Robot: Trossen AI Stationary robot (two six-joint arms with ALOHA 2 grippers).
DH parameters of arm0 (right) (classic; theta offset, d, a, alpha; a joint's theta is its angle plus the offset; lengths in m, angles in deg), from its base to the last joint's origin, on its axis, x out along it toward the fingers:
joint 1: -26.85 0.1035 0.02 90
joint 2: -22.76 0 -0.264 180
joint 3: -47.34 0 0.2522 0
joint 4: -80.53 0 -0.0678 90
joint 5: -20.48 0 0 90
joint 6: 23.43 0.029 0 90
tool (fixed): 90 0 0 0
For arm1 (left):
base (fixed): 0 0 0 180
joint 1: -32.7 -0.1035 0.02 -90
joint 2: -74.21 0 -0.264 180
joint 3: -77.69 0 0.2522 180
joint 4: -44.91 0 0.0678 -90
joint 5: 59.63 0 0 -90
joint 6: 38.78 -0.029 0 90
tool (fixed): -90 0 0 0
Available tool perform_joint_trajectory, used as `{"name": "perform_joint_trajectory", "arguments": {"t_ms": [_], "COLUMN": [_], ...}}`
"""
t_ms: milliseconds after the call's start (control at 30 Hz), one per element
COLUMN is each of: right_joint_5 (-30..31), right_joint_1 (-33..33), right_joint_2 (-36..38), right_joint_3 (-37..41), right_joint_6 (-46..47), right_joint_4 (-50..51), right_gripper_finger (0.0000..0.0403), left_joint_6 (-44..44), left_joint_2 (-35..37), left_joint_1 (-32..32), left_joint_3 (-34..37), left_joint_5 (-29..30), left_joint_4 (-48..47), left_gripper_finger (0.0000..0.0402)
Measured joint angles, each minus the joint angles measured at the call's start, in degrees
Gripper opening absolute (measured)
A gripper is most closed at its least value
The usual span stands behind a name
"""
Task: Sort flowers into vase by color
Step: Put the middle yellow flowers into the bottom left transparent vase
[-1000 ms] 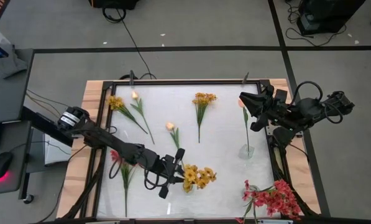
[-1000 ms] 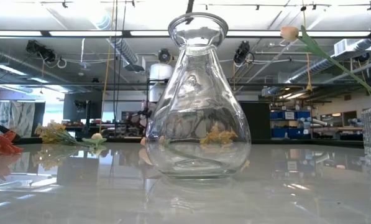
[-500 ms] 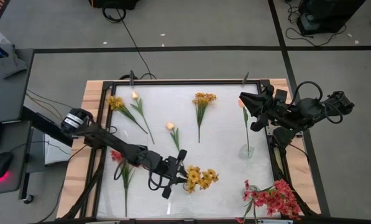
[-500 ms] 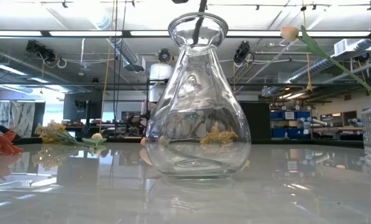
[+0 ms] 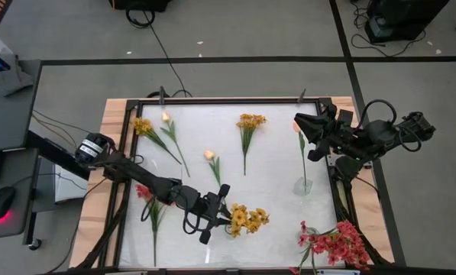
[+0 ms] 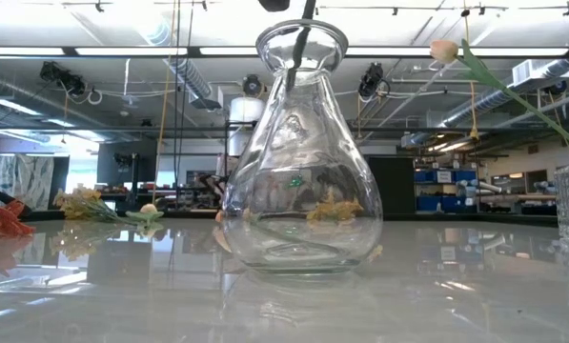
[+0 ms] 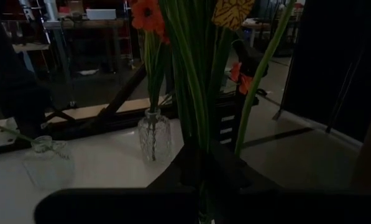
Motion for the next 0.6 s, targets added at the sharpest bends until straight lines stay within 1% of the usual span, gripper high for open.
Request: {"name": "perform_joint_trajectory", "arguments": {"t_ms": [233,600], "right_joint_5": [0.0,0.0], "right_joint_1": [0.0,0.0], "right_joint_2": [0.0,0.0], "right_joint_3": [0.0,0.0], "right_joint_6": [0.0,0.0], "right_joint_4": [0.0,0.0], "right_gripper_finger": [0.0075,0.0075], "left_joint_6": [2.8,3.1], "left_joint_2": [0.0,0.0], "left_joint_1": [0.0,0.0], "left_joint_3": [0.0,0.0], "left_joint_5": [0.0,0.0], "left_joint_4": [-1.1,-1.0], "left_gripper_finger": [0.0016,0.0017]}}
